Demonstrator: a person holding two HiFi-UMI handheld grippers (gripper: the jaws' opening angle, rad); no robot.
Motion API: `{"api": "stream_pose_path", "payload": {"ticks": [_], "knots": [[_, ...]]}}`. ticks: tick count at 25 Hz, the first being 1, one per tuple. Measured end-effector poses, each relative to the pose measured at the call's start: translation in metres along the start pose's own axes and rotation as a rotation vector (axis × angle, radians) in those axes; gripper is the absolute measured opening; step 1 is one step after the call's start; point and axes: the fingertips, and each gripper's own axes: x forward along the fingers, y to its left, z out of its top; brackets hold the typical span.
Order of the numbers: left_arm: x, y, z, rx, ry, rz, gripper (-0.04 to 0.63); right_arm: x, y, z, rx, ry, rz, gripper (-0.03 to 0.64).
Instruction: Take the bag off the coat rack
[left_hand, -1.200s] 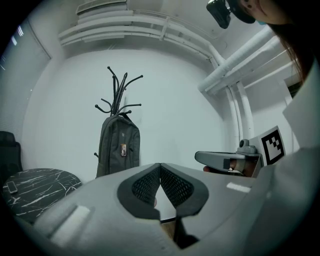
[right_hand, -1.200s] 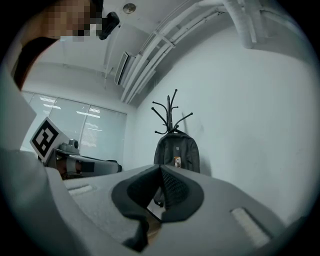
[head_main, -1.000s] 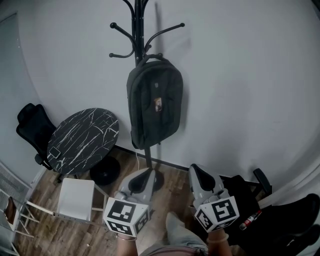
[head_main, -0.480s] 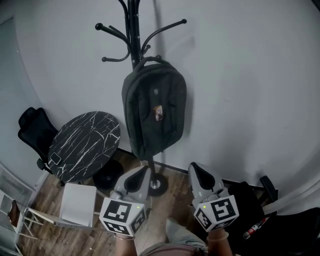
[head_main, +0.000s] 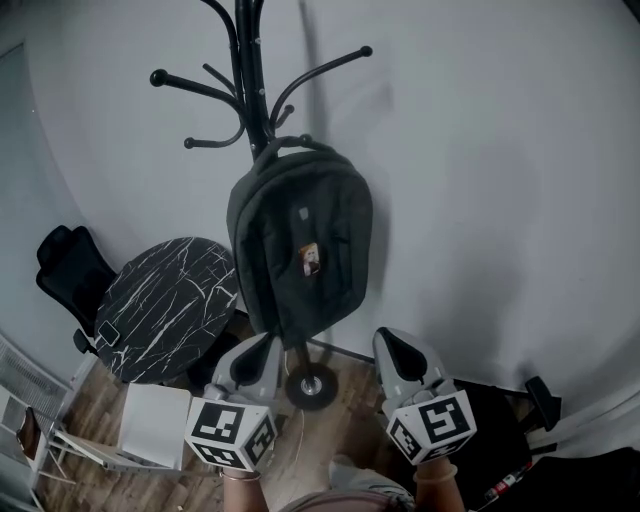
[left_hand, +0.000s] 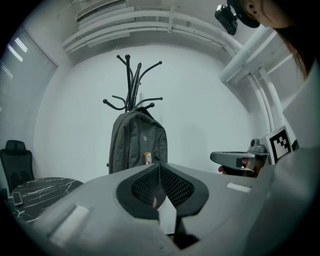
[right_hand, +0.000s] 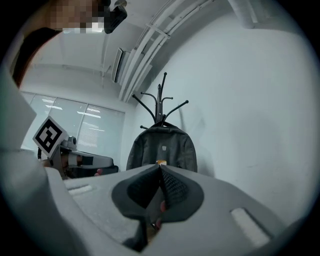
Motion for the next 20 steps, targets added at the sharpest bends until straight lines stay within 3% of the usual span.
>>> {"api": "stream_pose_path", "payload": {"ticks": [9,10,13,20], "knots": [[0.033,0.036,0.005,-0.007,-0.005,0.095,0.015,0.041,-0.037,-0.001,-0.007,-0.005,0.032,0.005],[0.035,0.040,0.005,-0.010,-0.001,0.104,0.017,0.046,-0.040,-0.001,-0.003,-0.004,0.037,0.028],[0.038,0.051,0.005,-0.018,0.003,0.121,0.083,0.058,-0.044,-0.003,0.003,0.002,0.047,0.048],[0.049,0.077,0.002,-0.033,0.003,0.139,0.140,0.087,-0.054,-0.013,0.010,0.029,0.035,0.078]]}}
